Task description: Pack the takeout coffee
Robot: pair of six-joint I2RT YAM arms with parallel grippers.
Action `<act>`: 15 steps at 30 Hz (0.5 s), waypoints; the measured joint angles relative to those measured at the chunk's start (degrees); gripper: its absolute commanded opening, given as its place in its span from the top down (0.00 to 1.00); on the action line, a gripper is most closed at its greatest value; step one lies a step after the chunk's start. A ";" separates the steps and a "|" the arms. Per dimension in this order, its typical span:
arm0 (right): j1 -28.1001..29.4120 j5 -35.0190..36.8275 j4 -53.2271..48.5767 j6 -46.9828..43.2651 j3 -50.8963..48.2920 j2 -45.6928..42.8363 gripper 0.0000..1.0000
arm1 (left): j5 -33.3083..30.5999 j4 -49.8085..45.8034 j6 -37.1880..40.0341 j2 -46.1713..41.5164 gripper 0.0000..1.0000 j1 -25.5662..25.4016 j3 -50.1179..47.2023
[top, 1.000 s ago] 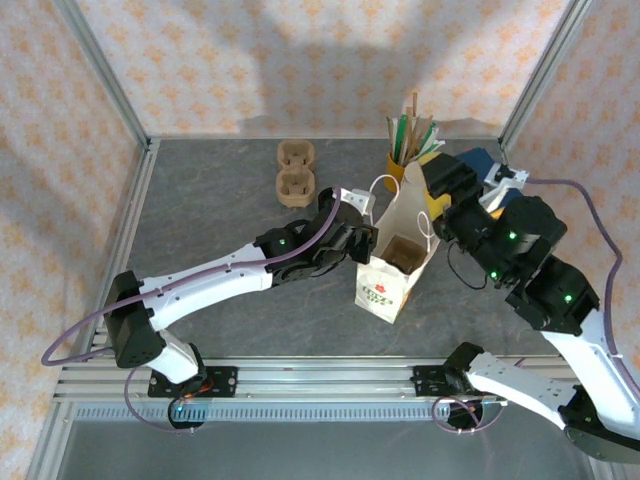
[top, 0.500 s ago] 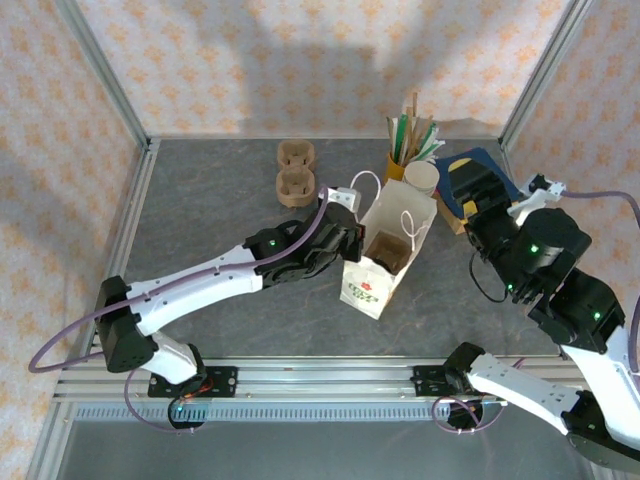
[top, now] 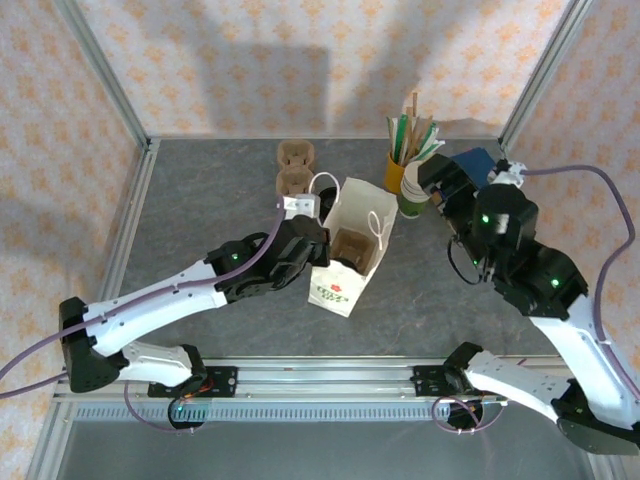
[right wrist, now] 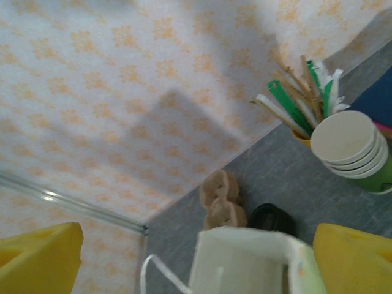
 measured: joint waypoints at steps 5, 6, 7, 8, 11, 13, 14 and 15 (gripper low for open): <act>-15.93 -13.97 2.71 -4.13 -0.81 6.21 0.03 | -2.73 -1.92 -3.45 -3.17 0.99 0.07 -2.64; -18.36 -16.72 3.43 -5.27 -1.44 7.82 0.03 | -3.26 -2.45 -4.31 -4.02 0.99 0.11 -3.30; -20.22 -19.08 3.89 -6.51 -2.05 9.57 0.03 | -3.82 -2.99 -5.07 -4.76 0.99 0.15 -3.91; -21.51 -21.03 4.07 -7.58 -2.34 11.10 0.04 | -4.20 -3.61 -5.86 -5.29 0.98 0.15 -4.26; -25.22 -26.97 4.96 -10.86 -2.49 16.81 0.05 | -5.40 -4.74 -8.07 -6.73 0.98 0.15 -5.07; -27.26 -29.53 5.84 -13.05 -2.49 20.57 0.06 | -5.75 -4.90 -9.22 -7.93 0.98 0.17 -6.03; -27.82 -30.23 6.23 -14.03 -2.49 21.81 0.06 | -5.90 -4.90 -9.62 -8.55 0.98 0.15 -6.56; -28.30 -30.77 6.69 -15.13 -2.49 23.17 0.07 | -5.92 -4.92 -10.16 -9.14 0.96 0.15 -7.15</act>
